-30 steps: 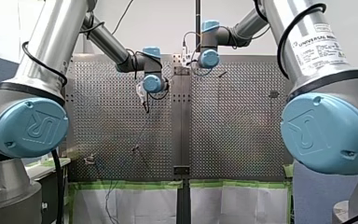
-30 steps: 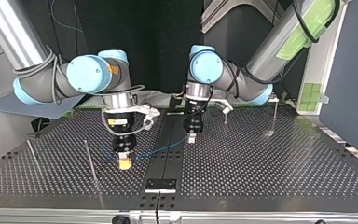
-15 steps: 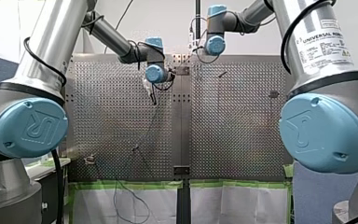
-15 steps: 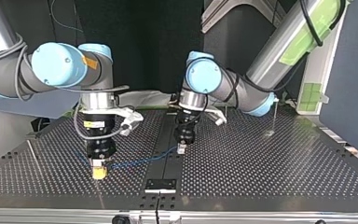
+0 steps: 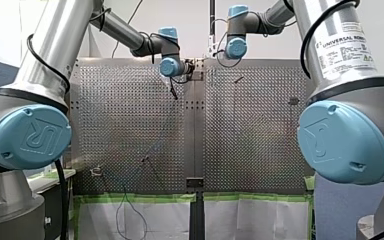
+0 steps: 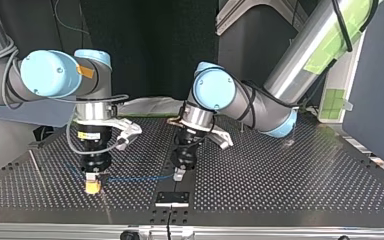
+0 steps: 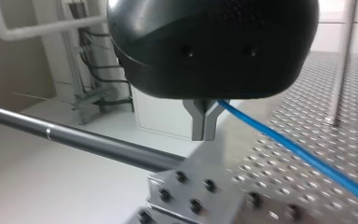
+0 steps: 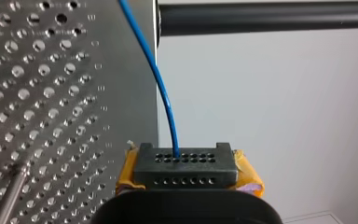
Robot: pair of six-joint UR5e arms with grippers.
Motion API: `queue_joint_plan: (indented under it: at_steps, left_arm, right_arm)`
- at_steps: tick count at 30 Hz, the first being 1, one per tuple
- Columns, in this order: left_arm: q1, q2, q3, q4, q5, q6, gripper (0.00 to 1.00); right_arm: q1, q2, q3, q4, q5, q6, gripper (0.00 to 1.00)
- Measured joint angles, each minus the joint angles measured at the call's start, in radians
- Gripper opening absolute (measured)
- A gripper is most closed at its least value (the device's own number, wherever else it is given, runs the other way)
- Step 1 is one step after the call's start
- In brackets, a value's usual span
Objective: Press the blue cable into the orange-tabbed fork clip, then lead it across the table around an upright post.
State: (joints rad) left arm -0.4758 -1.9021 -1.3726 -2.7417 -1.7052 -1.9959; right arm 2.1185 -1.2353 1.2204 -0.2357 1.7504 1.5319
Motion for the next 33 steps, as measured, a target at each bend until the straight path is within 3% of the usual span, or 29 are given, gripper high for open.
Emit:
queue_joint_plan:
  at_steps: [13, 20, 33]
  left_arm:
    - [-0.022, -0.005, 0.102, -0.001, 0.015, -0.082, 0.00]
    - [-0.024, -0.011, 0.116, -0.002, 0.016, -0.110, 0.00]
    - [-0.064, -0.096, 0.200, -0.071, 0.016, -0.140, 0.00]
  right_arm:
    - [-0.041, 0.000, 0.001, 0.008, 0.000, 0.012, 0.00]
    - [-0.065, 0.000, 0.002, 0.009, -0.001, 0.016, 0.00]
    - [-0.115, 0.001, 0.002, 0.010, -0.001, 0.023, 0.00]
